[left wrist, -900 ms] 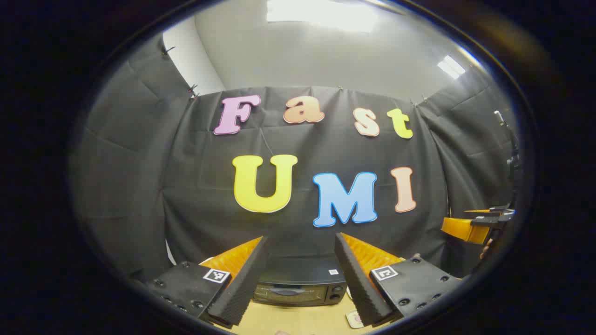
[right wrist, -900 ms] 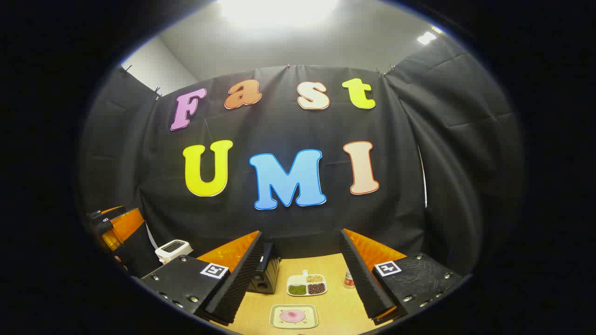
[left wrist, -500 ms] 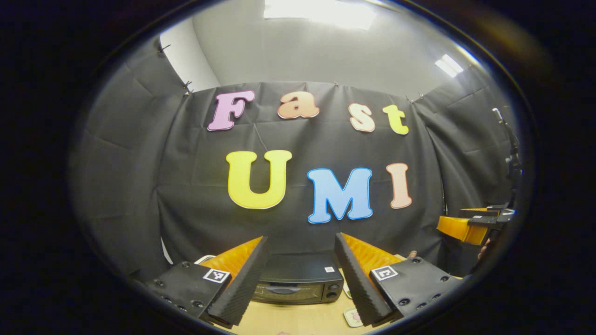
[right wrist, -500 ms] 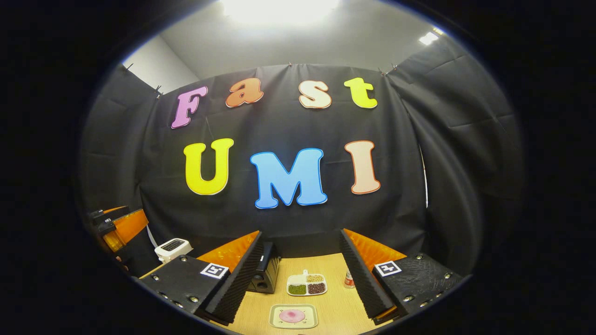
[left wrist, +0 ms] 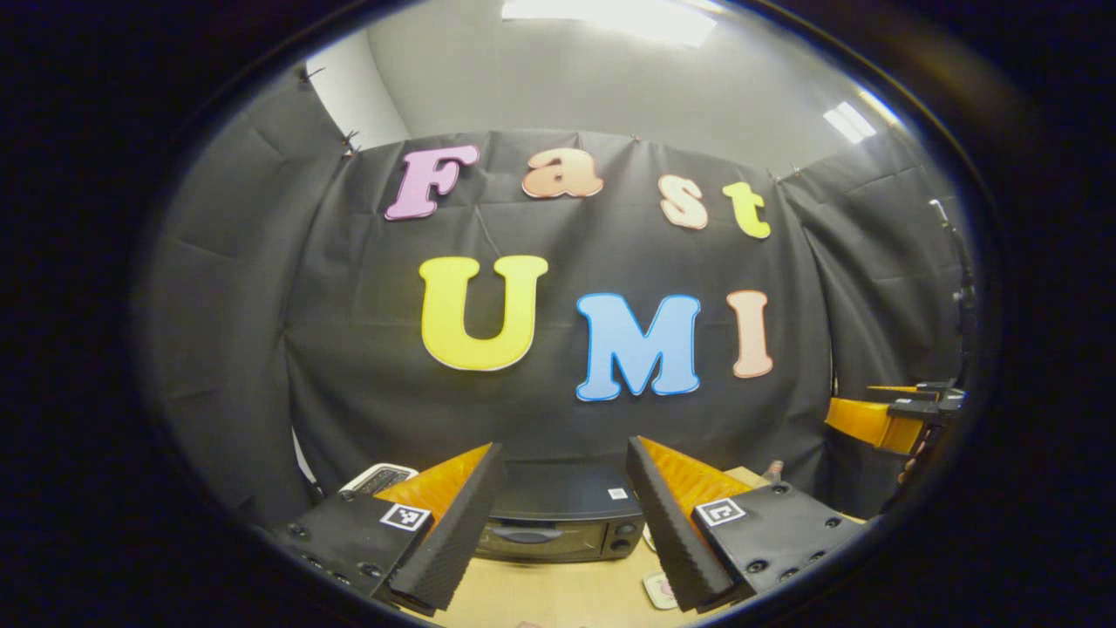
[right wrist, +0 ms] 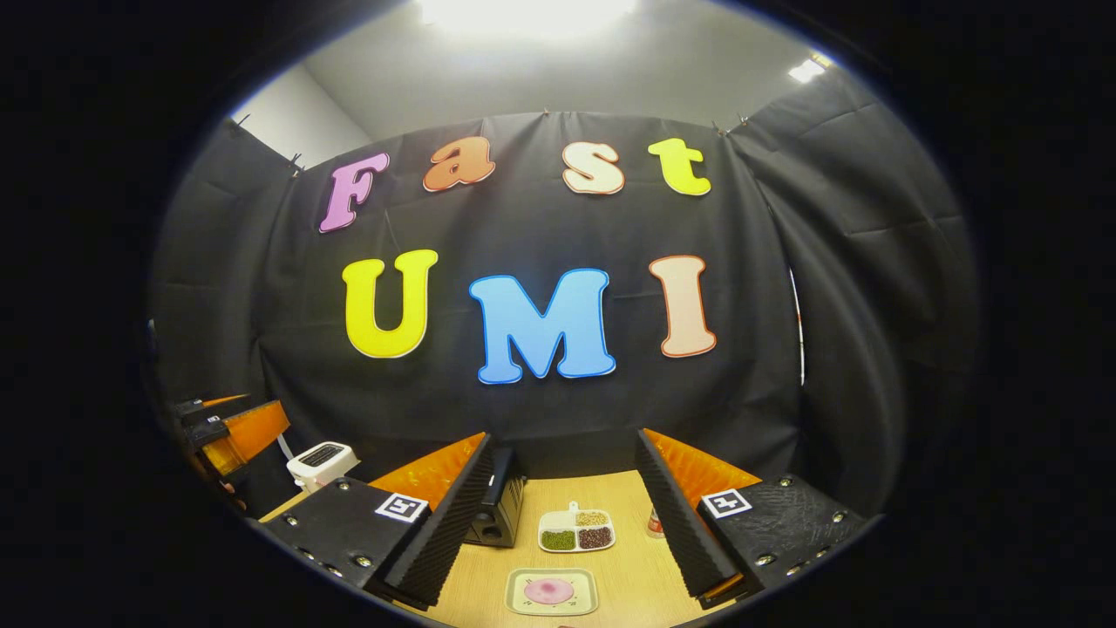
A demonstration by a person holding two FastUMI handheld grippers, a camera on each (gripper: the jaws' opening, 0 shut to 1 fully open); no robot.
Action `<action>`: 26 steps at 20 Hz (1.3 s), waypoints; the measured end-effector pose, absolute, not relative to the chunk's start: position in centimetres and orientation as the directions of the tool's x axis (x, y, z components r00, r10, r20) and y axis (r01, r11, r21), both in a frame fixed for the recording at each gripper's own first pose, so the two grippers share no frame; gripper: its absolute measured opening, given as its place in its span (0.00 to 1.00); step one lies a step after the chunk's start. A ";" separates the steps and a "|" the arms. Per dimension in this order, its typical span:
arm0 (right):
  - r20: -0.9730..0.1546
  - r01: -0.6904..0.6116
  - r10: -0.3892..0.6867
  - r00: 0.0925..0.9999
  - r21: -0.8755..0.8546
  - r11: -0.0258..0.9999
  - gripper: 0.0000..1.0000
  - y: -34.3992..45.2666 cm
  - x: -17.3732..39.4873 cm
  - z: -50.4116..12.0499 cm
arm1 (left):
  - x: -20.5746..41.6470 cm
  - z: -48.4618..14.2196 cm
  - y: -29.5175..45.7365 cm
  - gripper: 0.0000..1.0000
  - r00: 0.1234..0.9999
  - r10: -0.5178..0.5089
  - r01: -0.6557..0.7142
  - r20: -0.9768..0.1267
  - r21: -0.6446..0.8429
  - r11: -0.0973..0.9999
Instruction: Open the electric oven with the left hand, put the food in, and close the electric oven.
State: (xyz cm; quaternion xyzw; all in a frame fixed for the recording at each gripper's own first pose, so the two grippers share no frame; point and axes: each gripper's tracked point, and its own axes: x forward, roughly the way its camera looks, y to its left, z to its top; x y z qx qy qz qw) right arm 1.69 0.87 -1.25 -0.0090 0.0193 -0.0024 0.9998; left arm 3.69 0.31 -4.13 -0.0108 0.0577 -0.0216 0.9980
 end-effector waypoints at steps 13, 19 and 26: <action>-0.166 0.055 -0.066 0.984 -0.070 0.996 0.99 0.0 4.1 -6.5 | 13.9 -19.4 2.8 0.99 0.914 -0.083 0.065 -0.398 -0.057 0.996; -0.179 0.078 -0.091 0.980 -0.078 0.994 0.98 -0.1 4.7 -7.3 | 18.6 -26.3 3.9 0.97 0.884 -0.074 0.064 -0.462 -0.038 0.997; -0.194 0.127 -0.140 0.971 -0.080 0.989 0.98 -1.2 4.8 -8.0 | 20.1 -32.8 4.6 0.95 0.831 -0.060 0.057 -0.554 -0.021 0.998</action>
